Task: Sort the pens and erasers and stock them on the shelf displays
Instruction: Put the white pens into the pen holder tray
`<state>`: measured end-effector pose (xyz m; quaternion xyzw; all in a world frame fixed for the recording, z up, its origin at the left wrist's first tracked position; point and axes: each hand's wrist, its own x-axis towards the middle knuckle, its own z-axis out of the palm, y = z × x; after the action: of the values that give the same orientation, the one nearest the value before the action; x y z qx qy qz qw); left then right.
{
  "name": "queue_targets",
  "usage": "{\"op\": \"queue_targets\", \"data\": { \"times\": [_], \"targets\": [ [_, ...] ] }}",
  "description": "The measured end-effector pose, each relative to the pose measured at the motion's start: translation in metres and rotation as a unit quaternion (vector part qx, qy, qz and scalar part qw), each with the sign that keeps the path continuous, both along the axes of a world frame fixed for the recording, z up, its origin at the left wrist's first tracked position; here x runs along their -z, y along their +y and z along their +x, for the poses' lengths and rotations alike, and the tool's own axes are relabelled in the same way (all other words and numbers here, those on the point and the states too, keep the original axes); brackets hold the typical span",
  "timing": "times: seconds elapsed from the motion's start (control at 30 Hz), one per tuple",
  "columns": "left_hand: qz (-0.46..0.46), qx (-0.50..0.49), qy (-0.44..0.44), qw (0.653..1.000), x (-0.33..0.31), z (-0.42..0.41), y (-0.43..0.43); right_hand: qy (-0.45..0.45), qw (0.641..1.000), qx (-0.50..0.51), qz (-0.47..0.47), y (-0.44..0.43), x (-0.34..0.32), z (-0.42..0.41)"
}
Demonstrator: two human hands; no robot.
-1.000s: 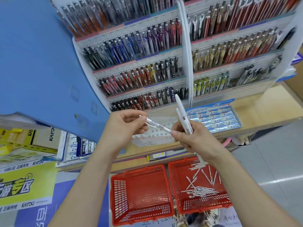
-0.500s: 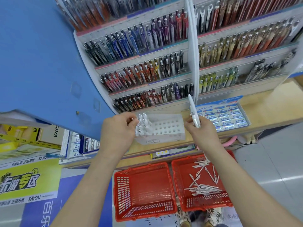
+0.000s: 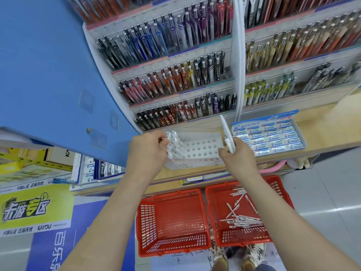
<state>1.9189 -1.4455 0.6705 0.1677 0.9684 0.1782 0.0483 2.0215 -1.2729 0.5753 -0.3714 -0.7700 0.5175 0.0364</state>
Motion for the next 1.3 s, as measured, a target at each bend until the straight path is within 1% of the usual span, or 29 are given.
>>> {"op": "queue_targets", "data": {
  "times": [0.2,0.47,0.6,0.73,0.83,0.87,0.9,0.97,1.03,1.07,1.13,1.17,1.23,1.3],
  "targets": [
    [-0.044,0.032,0.012,0.998,-0.002,0.004,0.002,0.006,1.0,0.002,0.001,0.001,0.001,0.0],
    [-0.022,0.036,0.0,0.999,0.013,0.004,0.004,0.006,1.0,0.002,0.002,0.001,0.002,0.001],
    [-0.042,0.038,0.003,0.998,0.019,0.001,0.007,0.004,1.0,0.001,0.004,0.001,0.002,0.001],
    [-0.051,0.031,-0.003,0.998,0.018,0.002,0.01,0.005,1.0,-0.004,-0.014,-0.001,-0.003,0.001],
    [-0.053,0.02,-0.012,0.998,0.014,0.004,0.008,0.029,0.999,0.01,-0.028,0.001,-0.015,0.005],
    [-0.051,0.017,-0.007,0.999,0.011,0.006,0.008,0.043,0.998,0.014,-0.046,0.002,-0.021,0.007],
    [-0.04,0.014,0.0,0.999,0.007,0.009,0.008,0.057,0.995,0.013,-0.084,0.004,-0.027,0.009],
    [0.021,0.012,-0.014,1.0,-0.006,0.017,0.014,0.075,0.975,-0.02,-0.208,0.009,-0.043,0.013],
    [0.129,0.014,-0.097,0.987,-0.017,0.026,0.025,0.075,0.938,-0.099,-0.323,0.011,-0.058,0.017],
    [0.187,0.013,-0.157,0.97,-0.023,0.03,0.031,0.07,0.923,-0.142,-0.35,0.011,-0.065,0.018],
    [0.283,-0.006,-0.254,0.925,-0.031,0.034,0.04,0.062,0.907,-0.207,-0.36,0.008,-0.076,0.021],
    [0.317,-0.016,-0.278,0.907,-0.033,0.034,0.042,0.059,0.904,-0.225,-0.358,0.006,-0.08,0.022],
    [0.357,-0.027,-0.281,0.891,-0.037,0.033,0.041,0.056,0.903,-0.241,-0.351,0.003,-0.084,0.024],
    [0.413,-0.053,-0.262,0.871,-0.043,0.032,0.037,0.05,0.904,-0.242,-0.348,0.003,-0.085,0.026]
  ]
}}
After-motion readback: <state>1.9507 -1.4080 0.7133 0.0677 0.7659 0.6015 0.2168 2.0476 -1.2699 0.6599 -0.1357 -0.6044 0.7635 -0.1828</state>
